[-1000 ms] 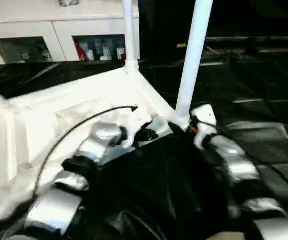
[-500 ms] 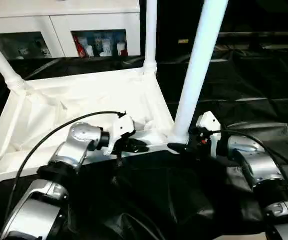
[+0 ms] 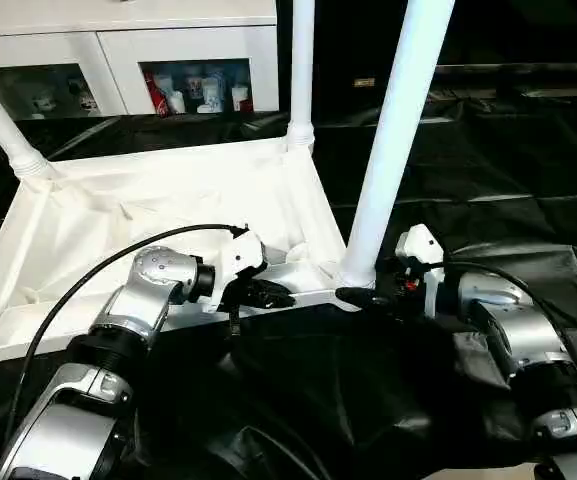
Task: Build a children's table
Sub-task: Rotate leg to tighten
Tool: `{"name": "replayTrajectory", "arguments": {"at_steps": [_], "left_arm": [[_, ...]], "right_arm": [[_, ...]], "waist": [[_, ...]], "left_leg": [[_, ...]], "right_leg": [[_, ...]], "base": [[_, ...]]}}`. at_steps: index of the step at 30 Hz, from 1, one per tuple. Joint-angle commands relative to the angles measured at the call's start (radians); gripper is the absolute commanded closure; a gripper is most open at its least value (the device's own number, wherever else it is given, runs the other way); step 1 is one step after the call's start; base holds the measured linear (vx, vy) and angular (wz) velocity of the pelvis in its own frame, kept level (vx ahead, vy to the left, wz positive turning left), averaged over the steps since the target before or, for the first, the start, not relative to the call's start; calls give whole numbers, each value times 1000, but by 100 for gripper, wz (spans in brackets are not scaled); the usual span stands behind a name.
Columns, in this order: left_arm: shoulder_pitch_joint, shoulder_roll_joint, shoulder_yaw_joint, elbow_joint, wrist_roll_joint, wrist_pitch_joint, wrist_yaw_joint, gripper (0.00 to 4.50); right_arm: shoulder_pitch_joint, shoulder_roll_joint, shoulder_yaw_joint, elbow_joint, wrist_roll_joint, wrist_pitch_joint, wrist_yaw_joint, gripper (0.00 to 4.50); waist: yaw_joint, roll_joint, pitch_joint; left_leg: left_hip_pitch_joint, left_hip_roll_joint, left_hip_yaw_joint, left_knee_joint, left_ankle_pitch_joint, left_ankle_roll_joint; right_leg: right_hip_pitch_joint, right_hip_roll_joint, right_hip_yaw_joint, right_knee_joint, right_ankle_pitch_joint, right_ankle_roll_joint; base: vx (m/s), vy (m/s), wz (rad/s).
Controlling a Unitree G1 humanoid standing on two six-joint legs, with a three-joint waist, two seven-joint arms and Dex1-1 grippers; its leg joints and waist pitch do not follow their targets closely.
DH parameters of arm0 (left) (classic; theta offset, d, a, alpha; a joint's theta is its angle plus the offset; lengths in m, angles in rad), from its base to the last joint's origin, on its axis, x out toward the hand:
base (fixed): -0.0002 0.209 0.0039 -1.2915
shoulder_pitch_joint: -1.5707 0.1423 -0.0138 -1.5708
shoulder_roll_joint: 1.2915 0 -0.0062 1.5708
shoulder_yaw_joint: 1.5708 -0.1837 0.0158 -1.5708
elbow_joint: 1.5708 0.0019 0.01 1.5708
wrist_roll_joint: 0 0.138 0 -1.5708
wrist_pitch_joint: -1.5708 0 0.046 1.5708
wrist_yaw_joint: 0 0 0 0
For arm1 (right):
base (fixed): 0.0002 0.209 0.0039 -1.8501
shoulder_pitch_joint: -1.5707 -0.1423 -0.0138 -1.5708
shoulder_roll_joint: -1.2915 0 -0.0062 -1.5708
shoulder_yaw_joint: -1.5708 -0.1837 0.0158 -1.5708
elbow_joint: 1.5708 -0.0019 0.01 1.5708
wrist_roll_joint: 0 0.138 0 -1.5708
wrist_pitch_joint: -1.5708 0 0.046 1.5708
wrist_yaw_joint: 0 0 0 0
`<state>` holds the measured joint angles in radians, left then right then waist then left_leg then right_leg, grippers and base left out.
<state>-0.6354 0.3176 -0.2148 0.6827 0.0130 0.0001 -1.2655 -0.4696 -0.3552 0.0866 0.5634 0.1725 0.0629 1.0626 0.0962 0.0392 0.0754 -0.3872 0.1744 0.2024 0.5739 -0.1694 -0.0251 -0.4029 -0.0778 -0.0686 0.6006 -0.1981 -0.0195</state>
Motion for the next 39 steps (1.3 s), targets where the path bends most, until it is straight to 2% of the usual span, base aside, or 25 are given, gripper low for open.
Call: {"name": "replayTrajectory", "arguments": {"at_steps": [1,3,7,9,10,13,14,15,16,17,18,19,21,24,26,27,29,30,31,32,33,34,35,36,39], "left_arm": [[14,-47,-16,21,-10,-7,30,450],[-9,-78,-21,54,28,-1,131,450],[-27,-112,-15,79,35,7,193,450],[-54,-175,-19,111,51,20,283,450],[-63,-206,-27,121,62,26,318,450],[-73,-251,-37,136,80,33,379,450],[-74,-261,-39,141,85,32,389,450],[-74,-274,-45,144,90,32,395,450],[-74,-279,-46,145,92,32,398,450],[-71,-297,-52,146,95,29,399,450],[-71,-298,-52,146,95,29,399,450],[-69,-302,-54,145,95,28,398,450],[-65,-301,-49,146,94,21,384,450],[-56,-273,-39,128,82,10,338,450],[-41,-244,-35,101,62,-3,271,450],[-41,-244,-35,101,62,-3,271,450],[-24,-214,-39,76,48,-8,211,450],[-16,-195,-43,65,45,-14,180,450],[-16,-195,-43,65,45,-14,180,450],[-1,-161,-46,48,36,-21,125,450],[-1,-161,-46,48,36,-21,125,450],[5,-148,-46,41,31,-24,104,450],[16,-128,-45,27,25,-31,72,450],[22,-118,-43,17,17,-28,51,450],[38,-86,-37,-11,1,-18,0,450]], "right_arm": [[9,38,3,24,12,17,-56,144],[9,94,-25,73,-8,0,-205,148],[0,145,-59,113,-9,14,-332,151],[-18,232,-104,170,-8,17,-508,151],[-26,275,-107,191,-15,5,-566,151],[-38,333,-95,214,-31,-8,-626,151],[-41,347,-90,221,-37,-14,-639,151],[-45,364,-78,228,-51,-25,-649,151],[-45,370,-69,230,-60,-28,-650,151],[-48,379,-18,238,-114,-57,-658,151],[-48,379,-17,238,-115,-58,-658,151],[-48,382,-4,238,-126,-67,-652,117],[-51,386,-23,237,-119,-89,-631,83],[-46,340,-23,214,-131,-117,-601,77],[-36,298,-23,171,-106,-104,-509,39],[-36,298,-23,171,-106,-104,-509,39],[-20,245,-10,122,-96,-94,-400,39],[-12,214,-2,95,-86,-85,-336,39],[-12,214,-2,95,-86,-85,-336,39],[-1,158,8,42,-51,-48,-220,39],[-1,158,8,42,-51,-48,-220,39],[3,135,12,22,-38,-34,-176,39],[7,96,24,-1,-30,-21,-112,39],[9,77,30,-8,-27,-14,-80,39],[10,32,40,-26,-16,16,1,39]], "waist": [[4,-20,-63],[-1,-18,-59],[-4,-15,-55],[-10,-13,-54],[-9,-6,-52],[-13,-8,-50],[-13,-6,-44],[-13,-1,-41],[-15,-4,-41],[-14,-4,-46],[-15,-5,-48],[-15,-5,-48],[-14,-4,-49],[-14,-5,-50],[-13,-6,-52],[-10,-11,-52],[-7,-11,-53],[-4,-16,-57],[-1,-15,-58],[0,-21,-59],[4,-20,-61],[7,-17,-62],[11,-24,-62],[12,-24,-63],[13,-25,-65]], "left_leg": [[17,67,-28,-54,-123,127],[20,65,-29,-58,-161,99],[27,65,-32,-66,-218,55],[30,65,-35,-73,-251,30],[31,66,-38,-75,-268,21],[35,64,-39,-79,-310,3],[37,63,-40,-81,-345,3],[45,63,-43,-84,-389,-5],[47,62,-43,-85,-402,-9],[45,63,-47,-87,-398,-13],[43,64,-45,-89,-378,-12],[43,64,-45,-89,-378,-12],[39,64,-43,-90,-352,8],[38,65,-41,-89,-340,18],[36,65,-40,-88,-319,27],[33,64,-38,-85,-301,43],[31,66,-36,-83,-276,56],[28,65,-32,-78,-224,85],[27,65,-32,-75,-206,93],[27,65,-27,-71,-182,110],[24,63,-29,-68,-161,121],[24,65,-26,-65,-134,139],[21,63,-27,-63,-120,149],[17,64,-27,-60,-111,156],[17,65,-28,-59,-106,159]], "right_leg": [[47,-84,47,-62,-104,-256],[43,-85,50,-70,-168,-247],[41,-87,52,-84,-281,-215],[37,-87,54,-87,-313,-206],[37,-90,54,-89,-330,-202],[35,-89,54,-98,-359,-186],[34,-91,53,-105,-403,-177],[31,-95,54,-113,-467,-161],[31,-95,54,-117,-487,-154],[35,-96,55,-115,-484,-146],[37,-93,56,-112,-446,-148],[37,-93,56,-112,-446,-148],[40,-91,56,-107,-376,-165],[40,-93,57,-106,-360,-173],[42,-92,58,-103,-329,-181],[47,-92,57,-100,-308,-184],[49,-91,56,-96,-274,-191],[53,-89,54,-89,-212,-204],[53,-88,53,-86,-191,-209],[53,-87,53,-83,-157,-218],[59,-87,51,-76,-133,-223],[55,-87,51,-73,-95,-233],[58,-86,49,-71,-82,-233],[57,-86,49,-66,-66,-233],[54,-85,47,-64,-78,-235]], "base": [[0,0,0],[0,0,0],[0,0,0],[0,0,0],[0,0,0],[0,0,0],[0,0,0],[0,0,0],[0,0,0],[0,0,0],[0,0,0],[0,0,0],[0,0,0],[0,0,0],[0,0,0],[0,0,0],[0,0,0],[51,-17,2],[51,-17,2],[52,-24,3],[0,0,0],[62,-40,2],[0,0,0],[0,0,0],[0,0,0]]}}
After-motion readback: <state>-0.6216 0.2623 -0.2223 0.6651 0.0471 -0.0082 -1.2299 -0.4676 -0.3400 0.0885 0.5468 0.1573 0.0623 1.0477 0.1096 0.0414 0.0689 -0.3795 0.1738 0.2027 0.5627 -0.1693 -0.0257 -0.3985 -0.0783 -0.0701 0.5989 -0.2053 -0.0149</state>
